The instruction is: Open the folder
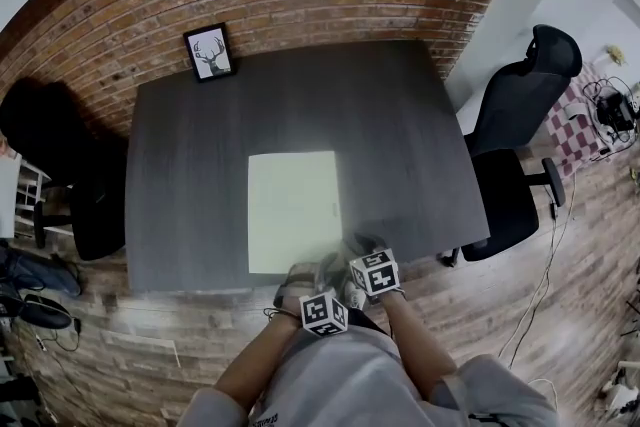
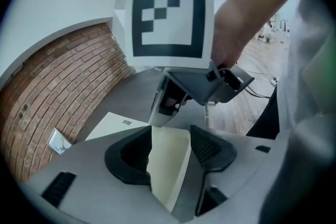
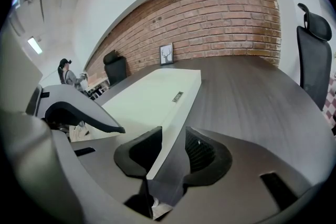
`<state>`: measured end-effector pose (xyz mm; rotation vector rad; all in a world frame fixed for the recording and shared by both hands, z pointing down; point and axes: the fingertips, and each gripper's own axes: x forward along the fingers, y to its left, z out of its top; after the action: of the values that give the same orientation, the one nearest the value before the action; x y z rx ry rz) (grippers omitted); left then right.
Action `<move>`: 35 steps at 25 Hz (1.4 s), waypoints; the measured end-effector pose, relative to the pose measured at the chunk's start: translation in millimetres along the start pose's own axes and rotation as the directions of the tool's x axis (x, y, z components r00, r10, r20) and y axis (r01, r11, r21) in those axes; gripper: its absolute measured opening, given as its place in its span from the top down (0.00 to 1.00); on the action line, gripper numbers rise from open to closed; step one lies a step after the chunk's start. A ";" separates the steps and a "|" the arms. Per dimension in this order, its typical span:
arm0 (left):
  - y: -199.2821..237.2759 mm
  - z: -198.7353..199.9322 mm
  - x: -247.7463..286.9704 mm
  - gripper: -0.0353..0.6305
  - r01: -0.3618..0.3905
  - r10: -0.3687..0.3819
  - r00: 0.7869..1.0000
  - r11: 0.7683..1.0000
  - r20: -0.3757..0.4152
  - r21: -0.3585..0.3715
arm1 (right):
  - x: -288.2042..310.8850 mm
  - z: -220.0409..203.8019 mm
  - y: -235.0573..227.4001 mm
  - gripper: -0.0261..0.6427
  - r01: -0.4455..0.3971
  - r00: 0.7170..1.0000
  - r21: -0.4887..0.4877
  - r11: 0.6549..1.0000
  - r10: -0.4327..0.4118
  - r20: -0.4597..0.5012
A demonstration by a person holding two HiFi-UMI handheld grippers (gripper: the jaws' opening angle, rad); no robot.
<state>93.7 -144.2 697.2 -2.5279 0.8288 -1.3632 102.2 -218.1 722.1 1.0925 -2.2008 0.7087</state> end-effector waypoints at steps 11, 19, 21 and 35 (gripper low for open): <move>5.0 -3.3 -1.7 0.61 -0.038 0.041 0.999 0.995 -0.036 0.092 | 0.3 1.3 1.3 0.80 0.008 0.999 -0.054 0.999 -0.010 -0.032; -1.1 -1.8 -5.9 0.70 -0.040 0.043 0.999 0.995 -0.023 0.095 | -1.7 1.5 4.3 0.80 -0.001 0.999 -0.072 0.997 -0.002 -0.052; -7.1 -0.6 -6.3 0.79 -0.027 0.029 0.999 0.995 -0.023 0.098 | -1.8 1.8 4.9 0.80 -0.004 0.999 -0.073 0.997 0.000 -0.050; 11.6 17.4 -31.8 0.94 -0.116 0.116 0.991 0.993 0.065 -0.009 | 1.1 0.7 2.3 0.80 -0.008 0.999 -0.082 0.997 0.003 -0.054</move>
<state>89.4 -139.0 659.7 -2.4708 0.9510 -1.2380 99.5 -217.9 721.9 1.0151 -2.1686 0.6367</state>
